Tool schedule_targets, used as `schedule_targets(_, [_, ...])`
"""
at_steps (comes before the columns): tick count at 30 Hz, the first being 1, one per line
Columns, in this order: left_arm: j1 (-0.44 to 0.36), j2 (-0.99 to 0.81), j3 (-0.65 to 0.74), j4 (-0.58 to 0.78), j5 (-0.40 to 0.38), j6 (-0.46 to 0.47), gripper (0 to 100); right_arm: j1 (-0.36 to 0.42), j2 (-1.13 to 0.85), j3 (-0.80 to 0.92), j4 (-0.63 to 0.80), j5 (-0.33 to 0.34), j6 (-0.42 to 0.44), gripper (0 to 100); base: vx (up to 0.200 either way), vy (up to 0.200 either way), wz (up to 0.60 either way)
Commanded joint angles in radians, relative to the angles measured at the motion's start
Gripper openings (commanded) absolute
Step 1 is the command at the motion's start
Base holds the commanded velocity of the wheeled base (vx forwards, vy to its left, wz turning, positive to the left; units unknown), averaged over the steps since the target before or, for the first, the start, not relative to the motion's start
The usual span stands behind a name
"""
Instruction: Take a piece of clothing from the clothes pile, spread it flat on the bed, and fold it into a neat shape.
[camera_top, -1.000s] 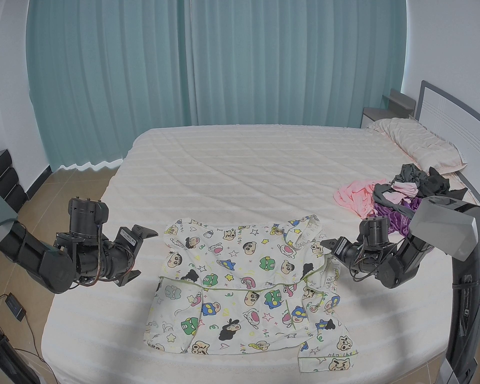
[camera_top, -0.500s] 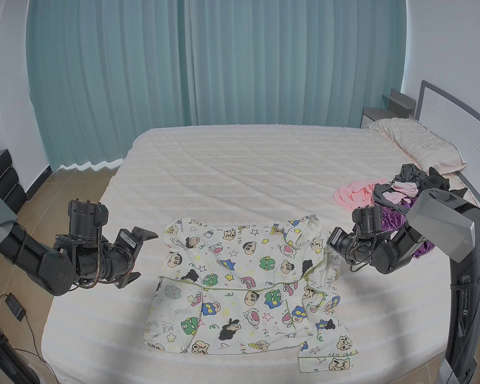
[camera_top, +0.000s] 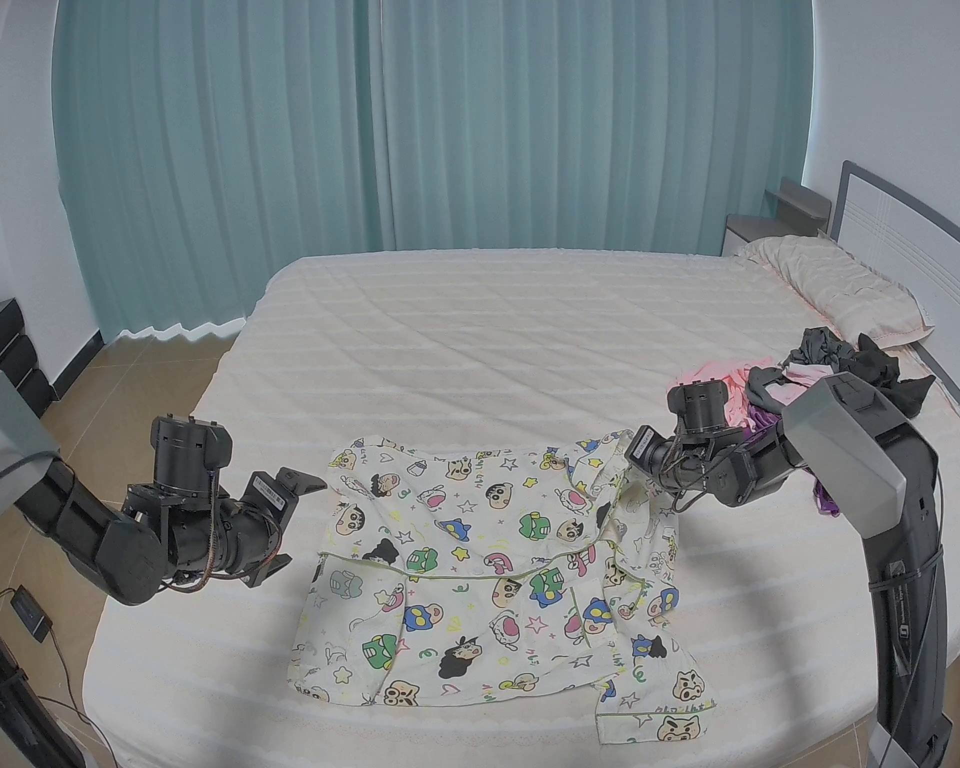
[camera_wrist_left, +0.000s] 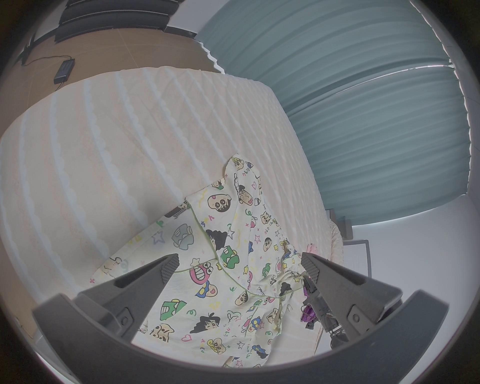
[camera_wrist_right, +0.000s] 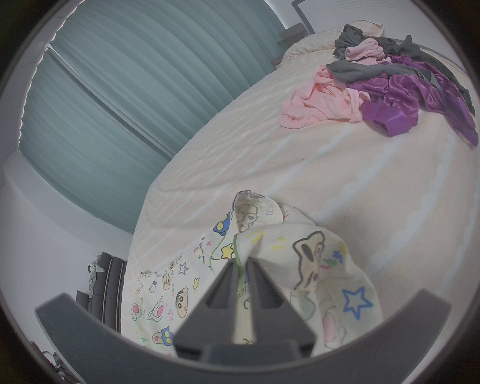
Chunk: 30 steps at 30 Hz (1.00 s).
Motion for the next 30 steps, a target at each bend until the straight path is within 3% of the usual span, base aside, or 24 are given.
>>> schedule_targets(1, [-0.018, 0.042, 0.019, -0.023, 0.006, 0.0, 100, 0.007, 0.093, -0.069, 0.007, -0.014, 0.002, 100, 0.0, 0.0, 0.0])
schedule_targets(7, [-0.02, 0.068, 0.036, -0.029, -0.011, -0.007, 100, 0.025, 0.084, -0.089, -0.027, -0.066, 0.075, 100, 0.0, 0.0, 0.0])
schedule_targets(13, [-0.032, 0.098, 0.054, -0.074, -0.018, -0.025, 100, 0.01, -0.067, -0.008, -0.027, -0.063, 0.179, 100, 0.0, 0.0, 0.0])
schedule_targets(16, [-0.034, 0.111, 0.082, -0.127, -0.037, -0.026, 100, -0.004, -0.137, 0.061, -0.013, -0.038, 0.183, 100, 0.0, 0.0, 0.0])
schedule_targets(19, [-0.034, 0.117, 0.111, -0.178, -0.058, -0.028, 100, -0.018, -0.176, 0.145, -0.019, -0.02, 0.131, 100, 0.0, 0.0, 0.0])
schedule_targets(24, [-0.034, 0.129, 0.117, -0.187, -0.061, -0.028, 100, -0.041, -0.239, 0.323, -0.062, -0.043, -0.016, 100, 0.0, 0.0, 0.0])
schedule_targets(30, [-0.046, 0.143, 0.117, -0.187, -0.063, -0.034, 100, -0.096, -0.297, 0.655, -0.257, 0.018, -0.117, 100, 0.0, 0.0, 0.0])
